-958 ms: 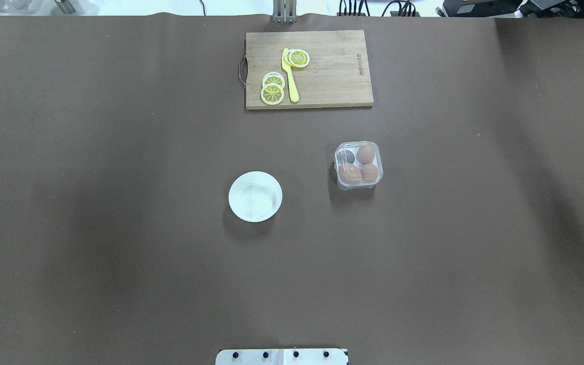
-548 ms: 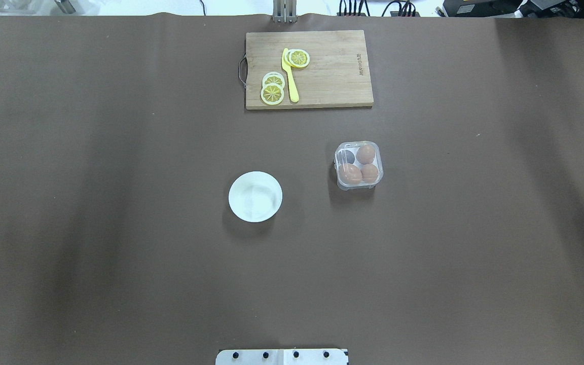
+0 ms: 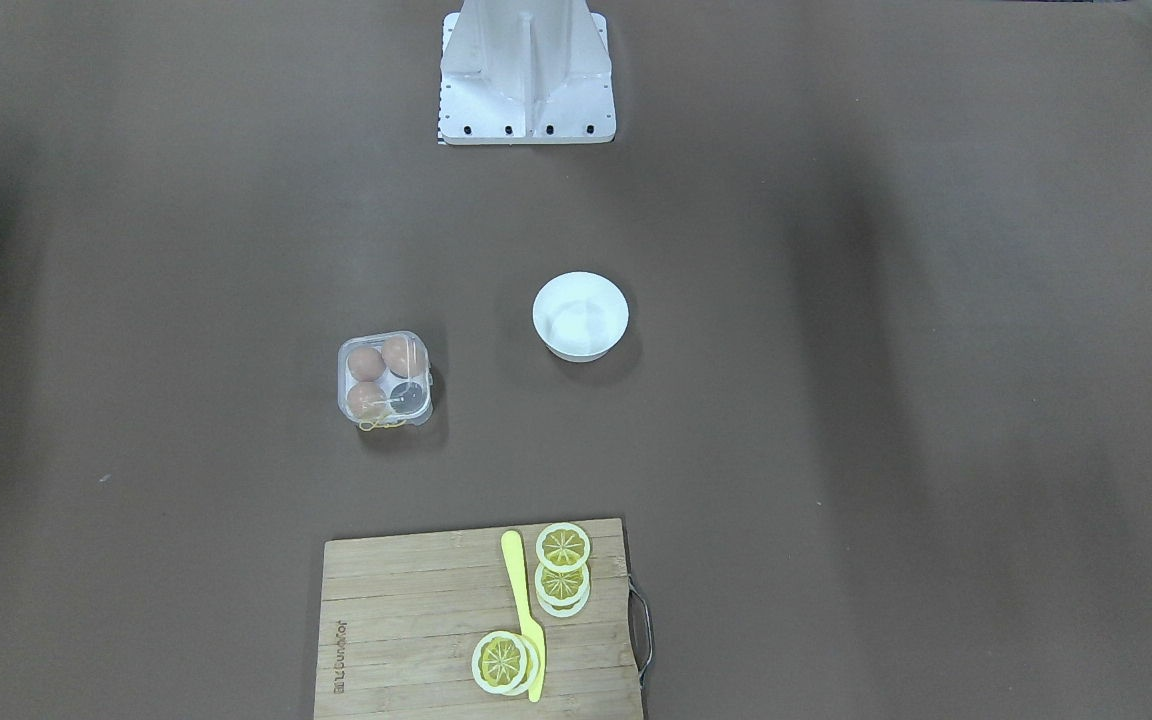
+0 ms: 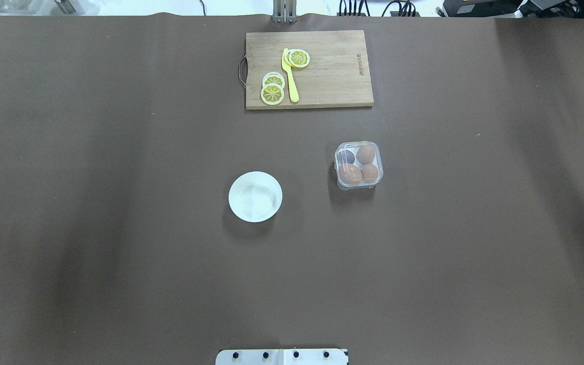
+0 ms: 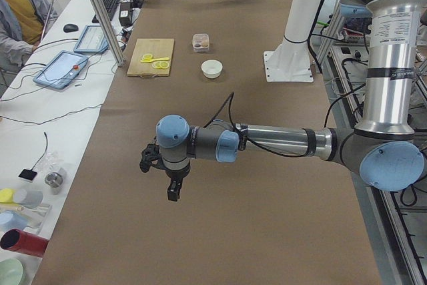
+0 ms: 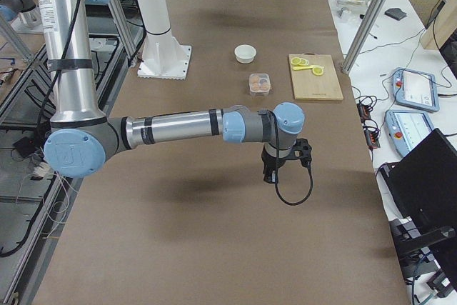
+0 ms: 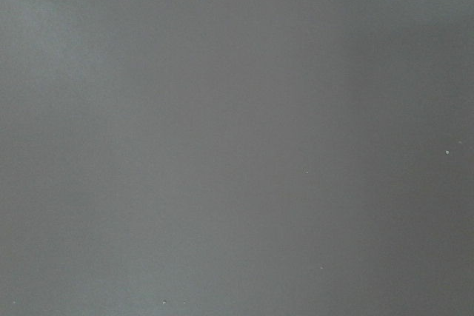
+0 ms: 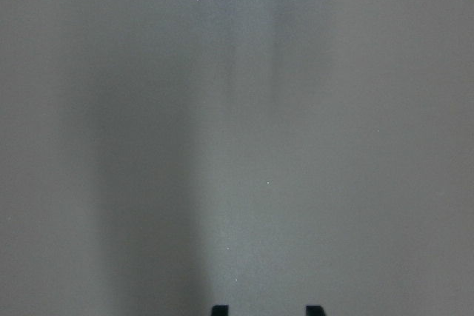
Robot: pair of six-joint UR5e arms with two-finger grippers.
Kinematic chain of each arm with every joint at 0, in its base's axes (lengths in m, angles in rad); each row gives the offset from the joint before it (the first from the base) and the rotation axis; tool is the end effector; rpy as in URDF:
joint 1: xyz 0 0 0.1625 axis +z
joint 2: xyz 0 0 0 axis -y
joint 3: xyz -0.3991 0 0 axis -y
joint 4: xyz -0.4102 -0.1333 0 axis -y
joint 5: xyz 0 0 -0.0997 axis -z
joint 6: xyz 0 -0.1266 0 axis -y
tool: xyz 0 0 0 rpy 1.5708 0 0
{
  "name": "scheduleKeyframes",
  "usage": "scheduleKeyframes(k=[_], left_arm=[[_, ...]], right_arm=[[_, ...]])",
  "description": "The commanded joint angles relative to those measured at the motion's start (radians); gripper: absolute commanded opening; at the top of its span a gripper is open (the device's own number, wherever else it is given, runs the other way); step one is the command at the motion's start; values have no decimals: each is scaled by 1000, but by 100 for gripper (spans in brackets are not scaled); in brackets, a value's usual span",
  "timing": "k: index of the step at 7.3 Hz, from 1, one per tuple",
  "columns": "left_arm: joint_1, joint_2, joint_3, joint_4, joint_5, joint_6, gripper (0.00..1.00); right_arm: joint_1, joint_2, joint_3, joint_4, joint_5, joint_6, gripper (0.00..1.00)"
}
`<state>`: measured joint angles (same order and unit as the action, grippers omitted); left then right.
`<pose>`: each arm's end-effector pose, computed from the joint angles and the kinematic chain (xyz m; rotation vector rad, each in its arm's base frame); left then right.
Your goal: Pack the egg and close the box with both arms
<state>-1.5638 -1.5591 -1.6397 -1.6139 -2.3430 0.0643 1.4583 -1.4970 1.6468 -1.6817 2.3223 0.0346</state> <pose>-0.0414 -0.5134 0.6184 0.1174 0.7688 0.1064 -0.0139 -0.5401 0.5879 -0.0183 -0.7524 -0.0888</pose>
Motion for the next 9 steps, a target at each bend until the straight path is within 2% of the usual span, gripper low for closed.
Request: scheduleKeyframes(k=[1, 5, 7, 9], left_arm=[[1, 8, 6, -3, -38, -3, 98], [-15, -2, 26, -6, -30, 2, 98], [-96, -9, 17, 0, -16, 2, 98], [-98, 30, 9, 3, -18, -1, 98]], right_arm=[[1, -11, -4, 0, 25, -1, 100], [8, -15, -8, 13, -23, -1, 100], [8, -19, -12, 14, -24, 1, 100], [8, -9, -9, 14, -31, 2, 100]])
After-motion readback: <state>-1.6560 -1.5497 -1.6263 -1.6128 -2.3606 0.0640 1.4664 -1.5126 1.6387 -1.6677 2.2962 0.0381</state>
